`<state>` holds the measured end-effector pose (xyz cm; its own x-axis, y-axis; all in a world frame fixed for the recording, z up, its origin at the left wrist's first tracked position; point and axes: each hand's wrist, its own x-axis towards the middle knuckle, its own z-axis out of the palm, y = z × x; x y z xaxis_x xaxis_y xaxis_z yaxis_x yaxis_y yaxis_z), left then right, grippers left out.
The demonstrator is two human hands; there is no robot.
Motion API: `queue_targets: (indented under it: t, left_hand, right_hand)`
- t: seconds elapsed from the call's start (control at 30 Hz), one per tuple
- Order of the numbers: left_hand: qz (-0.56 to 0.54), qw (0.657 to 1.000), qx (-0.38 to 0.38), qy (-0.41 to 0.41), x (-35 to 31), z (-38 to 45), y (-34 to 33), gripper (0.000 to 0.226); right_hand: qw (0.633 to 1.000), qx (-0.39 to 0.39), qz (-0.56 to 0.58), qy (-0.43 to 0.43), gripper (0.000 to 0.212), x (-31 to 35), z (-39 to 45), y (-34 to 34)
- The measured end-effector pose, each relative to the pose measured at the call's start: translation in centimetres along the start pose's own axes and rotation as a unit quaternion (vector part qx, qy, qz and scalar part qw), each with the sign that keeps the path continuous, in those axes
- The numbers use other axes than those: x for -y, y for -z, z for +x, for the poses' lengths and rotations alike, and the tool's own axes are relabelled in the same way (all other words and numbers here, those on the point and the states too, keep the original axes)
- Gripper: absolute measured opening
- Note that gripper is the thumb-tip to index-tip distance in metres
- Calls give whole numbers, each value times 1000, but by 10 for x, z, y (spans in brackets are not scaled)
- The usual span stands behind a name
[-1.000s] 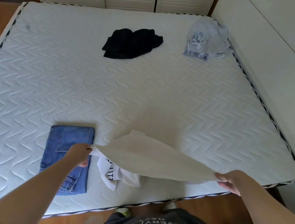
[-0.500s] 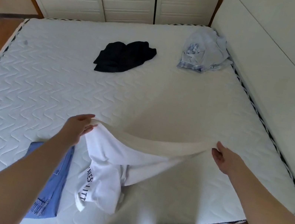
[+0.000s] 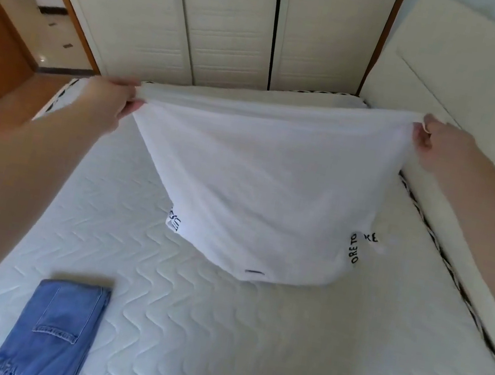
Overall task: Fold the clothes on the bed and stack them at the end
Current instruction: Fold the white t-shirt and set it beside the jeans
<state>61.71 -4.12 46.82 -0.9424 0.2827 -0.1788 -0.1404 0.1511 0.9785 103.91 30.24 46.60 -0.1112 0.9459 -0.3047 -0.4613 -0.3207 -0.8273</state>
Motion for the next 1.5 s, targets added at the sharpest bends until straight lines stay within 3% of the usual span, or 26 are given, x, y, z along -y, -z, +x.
queue_targets:
  t: [0.07, 0.27, 0.37, 0.47, 0.6, 0.7, 0.8, 1.03, 1.13, 1.37, 1.5]
  left_hand:
    - [-11, 1000, -5, -15, -19, 3, -7, 22]
    - [25, 1000, 6, 0, -2, -18, -3, 15]
    - [44, 998, 38, 28, 52, -39, 7, 14]
    - [45, 996, 33, 68, 130, -66, 21, 32]
    - [60, 980, 15, 187, 236, -115, 43, 7]
    - [50, 966, 11, 252, 298, -146, 55, 18]
    - [58, 959, 32, 274, 330, -173, 57, 21]
    - [162, 968, 55, 184, 335, -215, 23, 13]
    - [123, 974, 97, 165, 322, -232, 2, 8]
    - [71, 974, 189, 106, 285, -261, -51, 11]
    - [70, 968, 228, 81, 271, -276, -72, 11]
  right_hand:
    - [999, 21, -27, 14, 29, 17, 14, -4]
    - [994, 34, -107, -7, 13, 1, 22, 29]
    - [994, 2, -98, -56, 16, -35, 19, 70]
    - [979, -24, -158, -128, 14, -86, 1, 117]
    - [943, -76, -194, -258, 14, -155, -29, 193]
    - [920, -90, -224, -310, 4, -190, -58, 231]
    - [916, -95, -262, -288, 45, -211, -77, 247]
    - [896, 37, -403, -184, 24, -238, -106, 236]
    - [878, 131, -432, -159, 11, -243, -120, 215]
    - [829, 310, -444, -140, 25, -256, -154, 163]
    - [856, 336, -363, -150, 25, -256, -171, 143]
